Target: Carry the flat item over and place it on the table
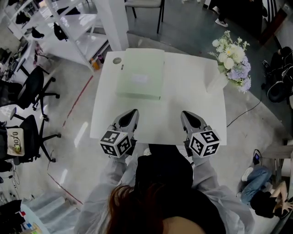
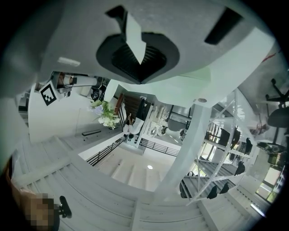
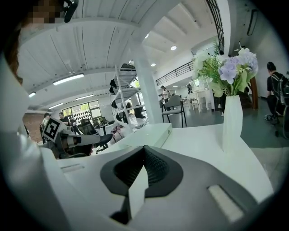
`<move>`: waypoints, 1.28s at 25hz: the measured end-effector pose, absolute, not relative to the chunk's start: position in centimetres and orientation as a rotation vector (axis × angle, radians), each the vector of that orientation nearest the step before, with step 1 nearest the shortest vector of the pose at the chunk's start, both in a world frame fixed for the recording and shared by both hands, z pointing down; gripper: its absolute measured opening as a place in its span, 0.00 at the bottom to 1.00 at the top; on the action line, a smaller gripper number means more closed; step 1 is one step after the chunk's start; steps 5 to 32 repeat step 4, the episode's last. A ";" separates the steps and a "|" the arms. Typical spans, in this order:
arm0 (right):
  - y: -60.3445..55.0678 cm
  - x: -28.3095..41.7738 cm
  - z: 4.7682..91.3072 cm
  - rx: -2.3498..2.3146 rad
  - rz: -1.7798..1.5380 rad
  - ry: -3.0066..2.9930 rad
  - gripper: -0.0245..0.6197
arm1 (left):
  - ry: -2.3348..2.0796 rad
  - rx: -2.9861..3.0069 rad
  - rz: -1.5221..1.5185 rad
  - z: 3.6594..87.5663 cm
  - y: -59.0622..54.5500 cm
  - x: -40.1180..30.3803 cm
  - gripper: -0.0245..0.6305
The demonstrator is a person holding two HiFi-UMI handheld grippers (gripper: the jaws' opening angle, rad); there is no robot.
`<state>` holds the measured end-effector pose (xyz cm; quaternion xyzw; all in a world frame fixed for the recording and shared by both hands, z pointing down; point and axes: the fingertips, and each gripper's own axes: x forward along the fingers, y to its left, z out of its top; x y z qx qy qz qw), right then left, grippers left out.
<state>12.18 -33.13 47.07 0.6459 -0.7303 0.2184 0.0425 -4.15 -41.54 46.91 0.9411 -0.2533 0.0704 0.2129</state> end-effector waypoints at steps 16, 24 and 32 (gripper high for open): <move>-33.2 12.1 47.3 1.984 0.678 -2.227 0.05 | -0.696 2.612 0.195 47.0 -41.8 -4.2 0.04; -33.2 12.1 47.3 1.984 0.678 -2.227 0.05 | -0.696 2.612 0.195 47.0 -41.8 -4.2 0.04; -33.2 12.1 47.3 1.984 0.678 -2.227 0.05 | -0.696 2.612 0.195 47.0 -41.8 -4.2 0.04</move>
